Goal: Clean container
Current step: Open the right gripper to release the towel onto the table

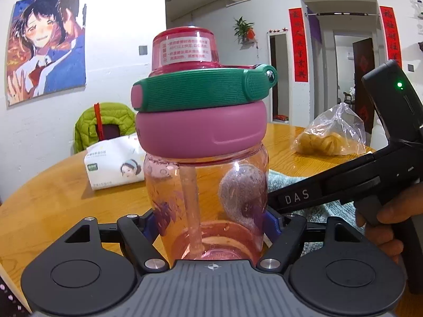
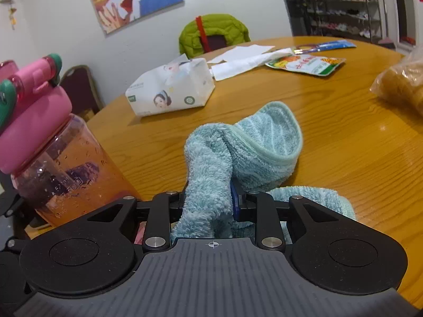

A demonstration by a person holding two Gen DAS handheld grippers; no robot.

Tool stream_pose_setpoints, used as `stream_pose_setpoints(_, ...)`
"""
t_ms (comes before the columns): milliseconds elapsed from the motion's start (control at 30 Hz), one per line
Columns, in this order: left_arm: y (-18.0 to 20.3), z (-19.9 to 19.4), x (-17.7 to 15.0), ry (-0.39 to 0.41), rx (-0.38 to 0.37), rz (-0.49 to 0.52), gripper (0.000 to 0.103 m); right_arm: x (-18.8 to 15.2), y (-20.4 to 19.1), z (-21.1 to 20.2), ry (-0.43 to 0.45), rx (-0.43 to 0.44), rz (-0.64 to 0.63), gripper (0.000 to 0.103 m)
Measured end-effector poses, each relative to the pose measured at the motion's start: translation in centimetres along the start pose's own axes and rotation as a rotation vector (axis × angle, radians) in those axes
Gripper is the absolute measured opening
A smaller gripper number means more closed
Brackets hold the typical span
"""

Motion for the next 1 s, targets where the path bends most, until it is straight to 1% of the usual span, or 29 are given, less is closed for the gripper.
stream_pose_setpoints(67,0.0,-0.4,0.0,-0.014,0.015,-0.009,0.074,0.0,-0.1,-0.2,0.020,0.008,-0.004,0.037)
stream_pose_setpoints(100,0.0,-0.7,0.0,-0.016,0.020,-0.012,0.081,0.0,-0.1,-0.5,0.037,0.008,-0.003,0.043)
stream_pose_setpoints(133,0.1,-1.2,0.0,-0.012,0.009,-0.016,0.083,0.0,-0.2,-0.8,0.055,0.008,-0.001,0.047)
stream_pose_setpoints(167,0.2,-1.7,0.1,-0.008,-0.001,-0.022,0.088,0.1,-0.2,-1.0,0.069,0.010,0.005,0.062)
stream_pose_setpoints(200,0.3,-2.2,0.1,-0.010,0.000,-0.024,0.089,0.2,-0.2,-1.1,0.077,0.019,0.016,0.072)
stream_pose_setpoints(233,0.4,-2.8,0.1,-0.012,0.000,-0.026,0.090,0.3,-0.2,-1.3,0.078,0.033,0.027,0.075)
stream_pose_setpoints(267,0.5,-3.3,0.1,-0.015,0.002,-0.027,0.094,0.3,-0.2,-1.6,0.079,0.038,0.037,0.082)
stream_pose_setpoints(300,0.6,-3.7,0.1,-0.021,0.010,-0.025,0.095,0.3,-0.3,-1.8,0.082,0.037,0.047,0.088)
stream_pose_setpoints(333,0.6,-4.2,0.1,-0.027,0.018,-0.022,0.097,0.4,-0.3,-2.1,0.085,0.035,0.056,0.091)
stream_pose_setpoints(367,0.7,-4.6,0.1,-0.033,0.026,-0.021,0.101,0.4,-0.4,-2.5,0.094,0.028,0.063,0.096)
stream_pose_setpoints(400,0.7,-4.9,0.2,-0.041,0.034,-0.027,0.102,0.5,-0.5,-2.9,0.104,0.020,0.069,0.101)
stream_pose_setpoints(500,0.8,-5.9,0.5,-0.057,0.059,-0.042,0.102,0.6,-1.0,-4.5,0.118,0.003,0.079,0.102)
stream_pose_setpoints(633,1.0,-7.3,1.1,-0.080,0.112,-0.040,0.102,0.8,-2.3,-6.9,0.116,-0.017,0.060,0.103)
stream_pose_setpoints(700,0.8,-7.9,1.4,-0.092,0.123,-0.053,0.102,0.9,-3.2,-8.3,0.106,-0.017,0.040,0.103)
stream_pose_setpoints(733,0.7,-8.1,1.6,-0.097,0.113,-0.064,0.102,0.9,-3.7,-9.0,0.101,-0.015,0.029,0.103)
stream_pose_setpoints(800,0.4,-8.8,1.9,-0.097,0.095,-0.097,0.102,0.9,-4.7,-10.5,0.085,-0.020,0.007,0.103)
stream_pose_setpoints(900,-0.3,-9.7,2.4,-0.114,0.106,-0.163,0.102,0.7,-6.0,-12.6,0.052,-0.028,-0.007,0.103)
stream_pose_setpoints(1000,-1.1,-10.9,3.1,-0.140,0.124,-0.227,0.102,0.8,-6.8,-14.8,0.012,-0.029,0.026,0.103)
Point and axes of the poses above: each gripper's, at about its wrist camera, not at the fingertips, and z roughly the way its jaws point, y to its right, x to its top, the point moved 6 cm from there along z, roughly the way its jaws point, and after that the axes turned 9 degrees about z, right-handed, at the moved point
